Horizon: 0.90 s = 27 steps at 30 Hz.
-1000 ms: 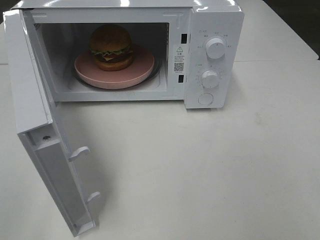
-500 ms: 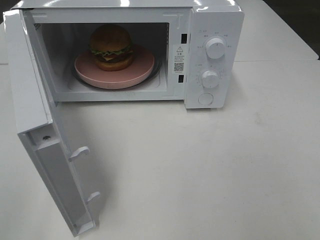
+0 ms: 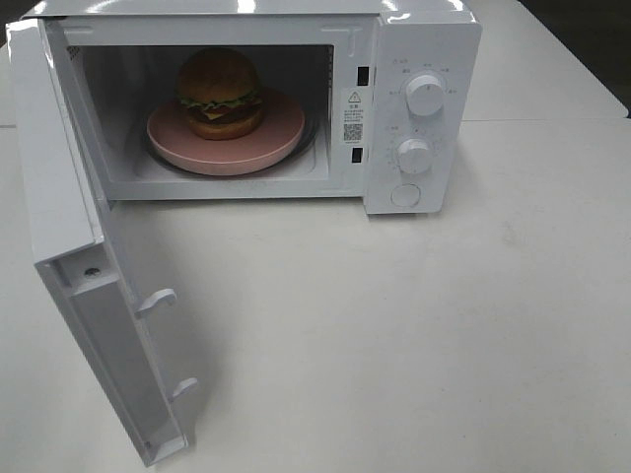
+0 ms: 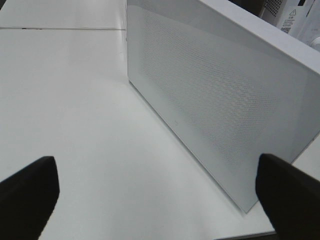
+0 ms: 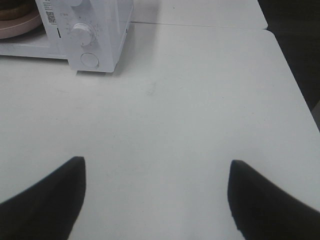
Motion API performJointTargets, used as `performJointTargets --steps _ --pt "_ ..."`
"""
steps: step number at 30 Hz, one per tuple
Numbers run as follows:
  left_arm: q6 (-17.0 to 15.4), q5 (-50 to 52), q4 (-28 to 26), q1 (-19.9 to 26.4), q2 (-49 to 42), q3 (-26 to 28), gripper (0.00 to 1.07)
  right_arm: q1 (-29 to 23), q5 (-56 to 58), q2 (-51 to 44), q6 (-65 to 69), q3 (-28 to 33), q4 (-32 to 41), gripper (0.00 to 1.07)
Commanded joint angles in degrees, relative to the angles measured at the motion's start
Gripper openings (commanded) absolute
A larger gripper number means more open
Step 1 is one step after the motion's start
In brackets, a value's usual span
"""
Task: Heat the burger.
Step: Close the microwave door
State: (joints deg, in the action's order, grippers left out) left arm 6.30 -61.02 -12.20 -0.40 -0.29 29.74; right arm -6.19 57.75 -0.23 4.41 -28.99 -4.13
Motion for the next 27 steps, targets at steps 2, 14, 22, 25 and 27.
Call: performJointTargets --steps 2,14,22,25,27 --pt "0.0 0.11 -0.52 -0.06 -0.97 -0.23 1.0 0.23 -0.69 -1.55 -0.63 0.23 0.0 0.76" --pt "0.0 0.11 -0.52 -0.06 -0.97 -0.23 1.0 0.23 -0.69 -1.55 -0.63 0.23 0.0 0.76" --pt "0.0 0.11 -0.52 -0.06 -0.97 -0.23 1.0 0.23 -0.69 -1.55 -0.63 0.23 0.0 0.76" --pt "0.0 0.11 -0.52 -0.06 -0.97 -0.23 1.0 0.23 -0.69 -1.55 -0.63 0.23 0.0 0.76" --pt "0.0 0.11 -0.52 -0.06 -0.97 -0.23 1.0 0.23 -0.69 -1.55 -0.63 0.23 0.0 0.76"
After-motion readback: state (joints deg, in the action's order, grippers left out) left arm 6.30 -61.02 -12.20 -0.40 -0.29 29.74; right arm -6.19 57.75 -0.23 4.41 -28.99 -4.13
